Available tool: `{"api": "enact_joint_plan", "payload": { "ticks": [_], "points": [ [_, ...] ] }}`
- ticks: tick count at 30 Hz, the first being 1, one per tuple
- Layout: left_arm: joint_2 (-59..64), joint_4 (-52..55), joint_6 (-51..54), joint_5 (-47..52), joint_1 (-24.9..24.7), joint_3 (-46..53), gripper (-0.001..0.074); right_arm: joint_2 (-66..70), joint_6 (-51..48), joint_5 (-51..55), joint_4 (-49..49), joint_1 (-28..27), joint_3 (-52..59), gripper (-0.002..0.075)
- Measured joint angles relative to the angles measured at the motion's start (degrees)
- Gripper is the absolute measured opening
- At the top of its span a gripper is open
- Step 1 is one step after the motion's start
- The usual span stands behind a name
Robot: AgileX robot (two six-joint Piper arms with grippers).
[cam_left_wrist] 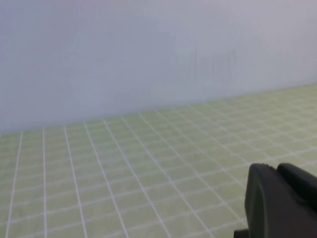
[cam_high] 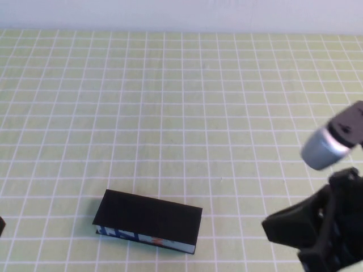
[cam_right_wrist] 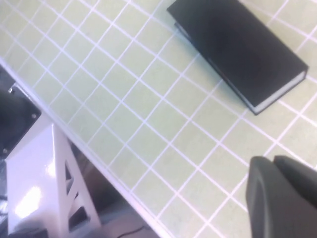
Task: Return glasses to glasses case
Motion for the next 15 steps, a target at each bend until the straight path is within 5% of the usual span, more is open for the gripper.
{"api": "enact_joint_plan", "payload": {
  "ticks": [15],
  "points": [
    [0.00, 0.00, 0.00, -0.58, 0.00, 3.32, -0.0004, -24.11, 0.38, -26.10, 0.59, 0.00, 26.11, -0.0011]
  ]
}}
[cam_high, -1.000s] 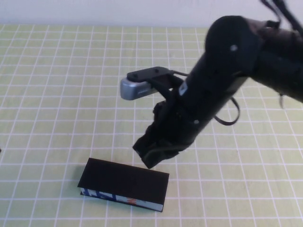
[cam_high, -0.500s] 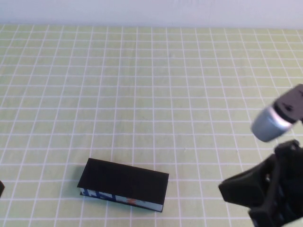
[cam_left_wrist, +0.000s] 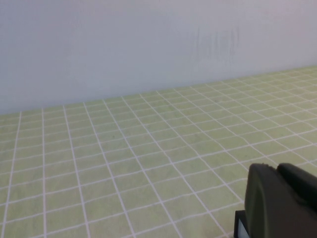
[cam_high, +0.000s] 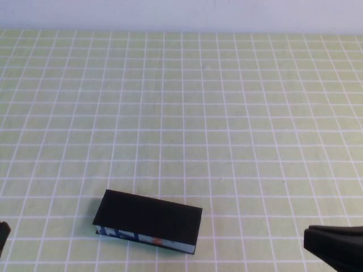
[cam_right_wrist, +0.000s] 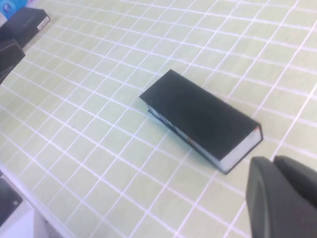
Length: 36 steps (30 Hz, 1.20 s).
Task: Return glasses to glasses case
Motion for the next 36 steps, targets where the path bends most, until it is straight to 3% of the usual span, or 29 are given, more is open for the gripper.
{"api": "enact_joint_plan", "payload": {
  "ticks": [9, 19, 22, 29, 36],
  "points": [
    [0.00, 0.00, 0.00, 0.11, 0.00, 0.00, -0.0004, -0.62, 0.07, 0.28, 2.71, 0.00, 5.97, -0.0011],
    [0.00, 0.00, 0.00, 0.11, 0.00, 0.00, -0.0004, -1.09, 0.07, -3.07, -8.14, -0.59, 6.39, -0.0011],
    [0.00, 0.00, 0.00, 0.11, 0.00, 0.00, -0.0004, -3.88, 0.07, -7.20, -11.48, -6.36, 8.94, -0.0011],
    [0.00, 0.00, 0.00, 0.19, 0.00, 0.00, -0.0004, -16.15, 0.07, -19.38, -12.27, -27.76, 20.85, -0.0011],
    [0.00, 0.00, 0.00, 0.19, 0.00, 0.00, -0.0004, -29.80, 0.07, -22.46, -12.74, -36.55, 30.24, -0.0011]
  ]
}}
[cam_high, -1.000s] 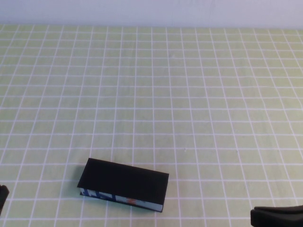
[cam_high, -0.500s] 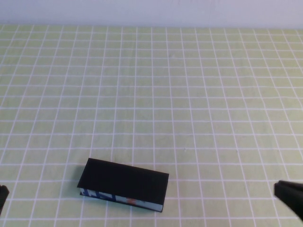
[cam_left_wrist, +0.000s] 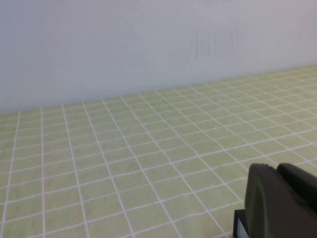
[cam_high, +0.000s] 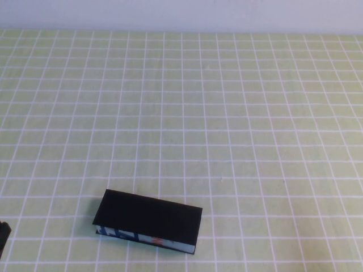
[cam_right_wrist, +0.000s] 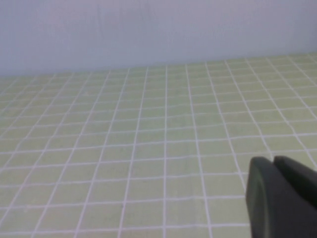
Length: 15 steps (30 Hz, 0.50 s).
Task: Return glasses to glasses case
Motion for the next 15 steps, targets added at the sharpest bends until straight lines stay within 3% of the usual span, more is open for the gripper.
{"api": "enact_joint_plan", "payload": {
  "ticks": [10, 15],
  "points": [
    [0.00, 0.00, 0.00, 0.00, 0.00, 0.00, -0.0004, -4.12, 0.00, 14.08, -0.10, -0.67, 1.14, -0.0011],
    [0.00, 0.00, 0.00, 0.00, 0.00, 0.00, -0.0004, -4.12, 0.00, 15.01, -0.10, -0.67, 1.14, -0.0011]
  ]
}}
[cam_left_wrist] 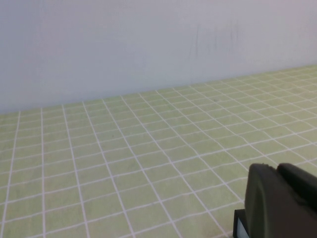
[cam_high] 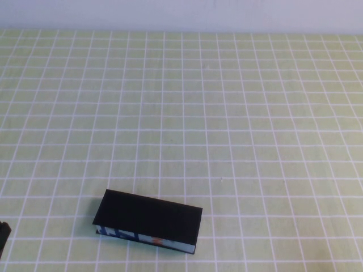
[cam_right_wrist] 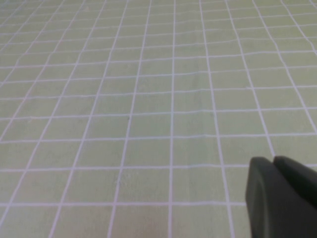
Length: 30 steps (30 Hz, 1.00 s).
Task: Return glasses to glasses case
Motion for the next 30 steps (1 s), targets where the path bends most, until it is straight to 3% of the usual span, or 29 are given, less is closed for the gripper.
{"api": "enact_joint_plan", "payload": {
  "ticks": [25, 28, 30],
  "points": [
    [0.00, 0.61, 0.00, -0.39, 0.00, 0.00, -0.0004, 0.00, 0.00, 0.14, 0.00, 0.00, 0.00, -0.0011],
    [0.00, 9.32, -4.19, -0.67, 0.00, 0.00, -0.0004, 0.00, 0.00, 0.14, 0.10, 0.00, 0.00, -0.0011],
    [0.00, 20.52, -15.31, -1.03, 0.27, 0.00, -0.0004, 0.00, 0.00, 0.21, 0.10, 0.00, 0.00, -0.0011]
  ]
}}
